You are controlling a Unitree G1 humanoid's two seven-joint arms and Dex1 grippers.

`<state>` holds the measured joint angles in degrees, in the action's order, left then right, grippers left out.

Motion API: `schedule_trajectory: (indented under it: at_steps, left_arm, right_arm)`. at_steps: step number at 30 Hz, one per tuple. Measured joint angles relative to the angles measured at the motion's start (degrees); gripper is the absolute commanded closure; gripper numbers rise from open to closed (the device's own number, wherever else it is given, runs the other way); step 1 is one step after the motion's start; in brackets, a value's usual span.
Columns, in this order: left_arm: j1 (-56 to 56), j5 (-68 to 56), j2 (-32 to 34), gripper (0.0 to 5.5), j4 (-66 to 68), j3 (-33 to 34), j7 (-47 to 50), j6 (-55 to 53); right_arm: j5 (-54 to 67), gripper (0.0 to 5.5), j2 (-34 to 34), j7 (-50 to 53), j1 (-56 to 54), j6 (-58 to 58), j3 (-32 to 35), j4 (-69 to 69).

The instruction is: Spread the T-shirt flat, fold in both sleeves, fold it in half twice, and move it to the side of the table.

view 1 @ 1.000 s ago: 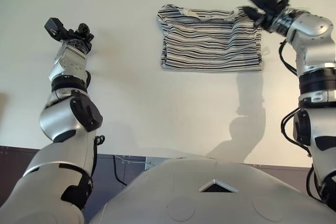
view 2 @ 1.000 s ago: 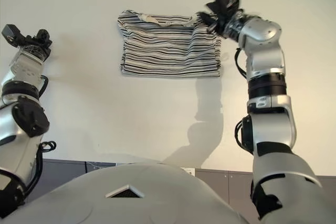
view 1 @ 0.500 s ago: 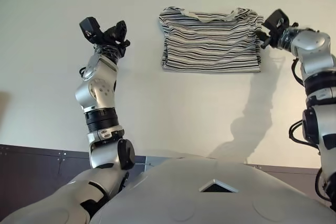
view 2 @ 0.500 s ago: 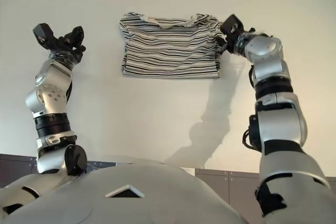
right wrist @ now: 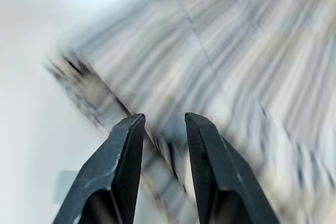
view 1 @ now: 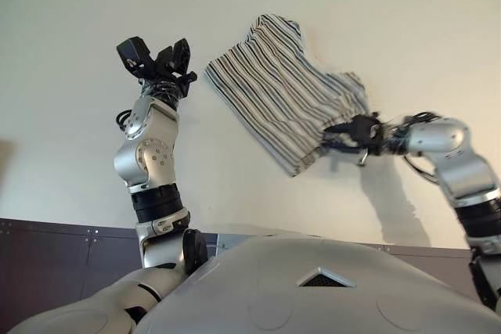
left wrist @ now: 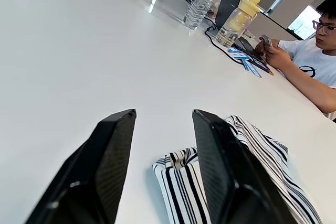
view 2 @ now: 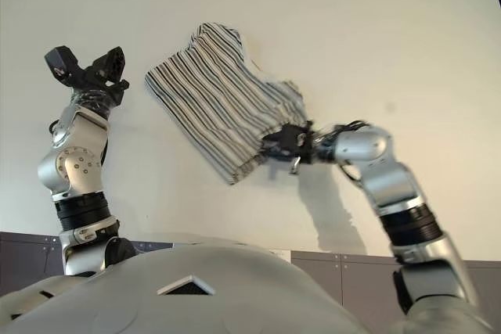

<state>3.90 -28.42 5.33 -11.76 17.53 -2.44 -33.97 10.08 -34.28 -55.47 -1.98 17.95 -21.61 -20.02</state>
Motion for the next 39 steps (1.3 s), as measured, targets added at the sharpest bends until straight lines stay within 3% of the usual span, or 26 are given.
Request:
schedule_trajectory:
  at_steps: [4,6,8,11,14,16,19,23,24,27,30,34,39]
  left_arm:
    - [-0.9,0.0,2.0,3.51,-2.7,1.5,1.2,-1.7]
    - [-0.7,0.0,2.4,3.51,-2.5,2.0,1.3,-2.1]
    - [-0.3,-0.1,3.2,3.51,-2.5,2.1,1.2,-3.3]
    - [-0.2,-0.6,3.7,3.51,-2.9,1.7,1.0,-5.0]
    - [-0.3,-0.4,4.4,3.51,-3.6,0.2,0.5,-6.3]
    - [-1.5,0.2,6.1,3.51,-5.0,-1.0,-0.4,-6.8]
    - [-7.1,3.0,11.1,3.51,-7.6,-3.4,-4.2,-6.7]
    - [-10.3,7.3,20.6,3.51,-8.9,-6.7,-13.7,-2.8]
    - [-10.8,8.8,22.5,3.51,-9.0,-7.8,-15.8,-0.6]
    - [-17.4,15.9,31.9,3.51,-11.6,-9.3,-25.1,12.1]
    - [-28.7,22.7,40.3,3.32,-11.3,-7.1,-34.0,28.4]
    - [-38.4,33.5,46.9,2.67,-4.7,-8.2,-38.4,51.1]
    - [-37.7,42.8,52.7,2.67,3.3,-14.5,-40.5,73.0]
  right_arm:
    - [10.4,4.10,0.5,3.6,-7.6,11.6,10.2,-6.1]
    - [7.1,4.10,-0.4,4.3,-13.6,8.1,11.8,0.4]
    - [0.1,4.10,-4.5,2.4,-13.8,-0.2,9.0,9.5]
    - [-5.9,4.10,-10.7,-2.5,-3.9,-9.7,4.7,18.6]
    - [-6.8,4.10,-11.5,1.2,3.4,-17.8,4.5,18.0]
    - [-6.8,4.10,-11.2,3.1,8.8,-17.8,3.9,11.8]
    - [-6.2,4.10,-8.1,3.7,15.0,-11.0,-3.1,-1.4]
    - [-8.7,4.10,-1.7,9.2,16.6,-1.5,-8.1,-6.9]
    - [-8.7,4.10,-1.3,10.4,17.2,-0.3,-7.8,-8.0]
    - [-1.7,4.10,-5.6,10.3,21.1,2.6,6.7,-18.4]
    - [-2.0,4.10,-12.7,6.6,22.9,-4.4,16.7,-24.3]
    - [-21.9,3.39,-20.4,10.1,27.5,-29.6,14.9,-12.9]
    - [-37.5,3.39,-19.9,20.1,29.0,-49.2,9.3,-2.0]
